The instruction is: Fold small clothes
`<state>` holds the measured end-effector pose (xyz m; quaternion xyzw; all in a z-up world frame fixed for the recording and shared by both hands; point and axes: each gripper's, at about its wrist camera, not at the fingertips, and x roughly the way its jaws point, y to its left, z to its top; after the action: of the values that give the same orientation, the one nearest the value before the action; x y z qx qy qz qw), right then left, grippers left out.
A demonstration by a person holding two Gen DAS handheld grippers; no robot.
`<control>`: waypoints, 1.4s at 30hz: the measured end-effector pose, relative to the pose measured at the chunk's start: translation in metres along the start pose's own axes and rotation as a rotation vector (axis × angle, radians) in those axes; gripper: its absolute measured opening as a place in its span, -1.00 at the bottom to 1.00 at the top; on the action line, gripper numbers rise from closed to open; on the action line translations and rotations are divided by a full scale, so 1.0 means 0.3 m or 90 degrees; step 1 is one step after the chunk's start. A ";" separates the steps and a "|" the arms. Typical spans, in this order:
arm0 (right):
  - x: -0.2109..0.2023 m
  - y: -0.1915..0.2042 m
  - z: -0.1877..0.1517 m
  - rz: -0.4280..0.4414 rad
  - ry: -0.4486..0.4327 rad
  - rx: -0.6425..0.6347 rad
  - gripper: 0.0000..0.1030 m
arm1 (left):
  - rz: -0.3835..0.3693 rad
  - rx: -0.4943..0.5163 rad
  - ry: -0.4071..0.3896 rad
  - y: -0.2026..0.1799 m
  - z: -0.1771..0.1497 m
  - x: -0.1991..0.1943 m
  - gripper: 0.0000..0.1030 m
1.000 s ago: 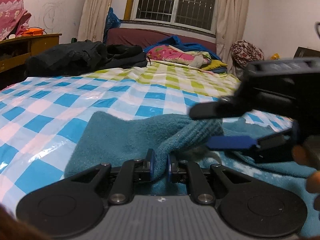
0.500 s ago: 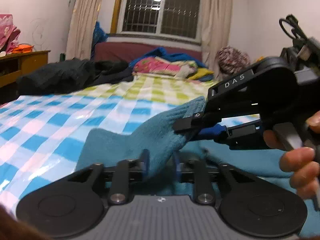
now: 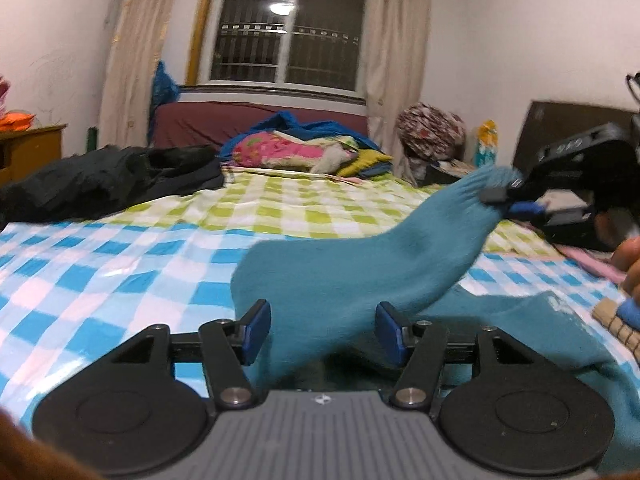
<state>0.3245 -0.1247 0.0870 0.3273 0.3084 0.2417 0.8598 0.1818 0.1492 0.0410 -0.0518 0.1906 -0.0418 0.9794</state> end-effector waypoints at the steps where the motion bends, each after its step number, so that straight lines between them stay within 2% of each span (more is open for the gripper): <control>1: -0.031 -0.029 0.020 -0.007 -0.016 0.006 -0.73 | -0.001 0.012 0.003 -0.026 0.000 0.020 0.24; 4: -0.114 -0.124 0.060 -0.032 -0.056 0.030 -0.73 | -0.008 0.032 0.018 -0.080 -0.009 0.073 0.24; 7: -0.179 -0.255 0.065 -0.076 -0.068 0.053 -0.73 | -0.013 0.055 0.040 -0.131 -0.032 0.127 0.24; 11: -0.177 -0.420 -0.004 -0.129 -0.036 0.082 -0.73 | -0.008 0.089 0.092 -0.183 -0.085 0.195 0.24; 14: -0.152 -0.506 -0.058 -0.141 -0.006 0.116 -0.72 | 0.004 0.109 0.109 -0.202 -0.112 0.208 0.24; 16: -0.154 -0.543 -0.081 -0.137 -0.007 0.139 -0.66 | 0.005 0.117 0.110 -0.211 -0.112 0.198 0.24; 21: -0.176 -0.536 -0.072 -0.123 -0.016 0.141 -0.50 | 0.005 0.121 0.114 -0.218 -0.108 0.192 0.24; 22: -0.184 -0.530 -0.069 -0.126 -0.019 0.138 -0.43 | 0.003 0.117 0.113 -0.218 -0.107 0.187 0.24; 26: -0.232 -0.515 -0.072 -0.170 -0.050 0.123 -0.42 | 0.001 0.104 0.109 -0.206 -0.096 0.182 0.24; 30: -0.283 -0.462 -0.073 -0.226 -0.109 0.060 -0.43 | 0.000 0.103 0.111 -0.204 -0.094 0.183 0.24; 33: -0.308 -0.408 -0.060 -0.236 -0.148 -0.003 -0.42 | -0.003 0.097 0.112 -0.203 -0.092 0.183 0.24; 38: -0.224 -0.370 -0.051 -0.209 -0.073 -0.075 -0.42 | -0.001 0.092 0.111 -0.209 -0.088 0.188 0.24; 42: -0.156 -0.403 -0.086 -0.254 -0.005 -0.097 -0.44 | 0.016 0.093 0.118 -0.185 -0.086 0.189 0.24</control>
<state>0.3000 -0.2238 0.0030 0.1949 0.3445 0.0882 0.9141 0.2210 0.0863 0.0029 0.0258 0.2778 -0.0481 0.9591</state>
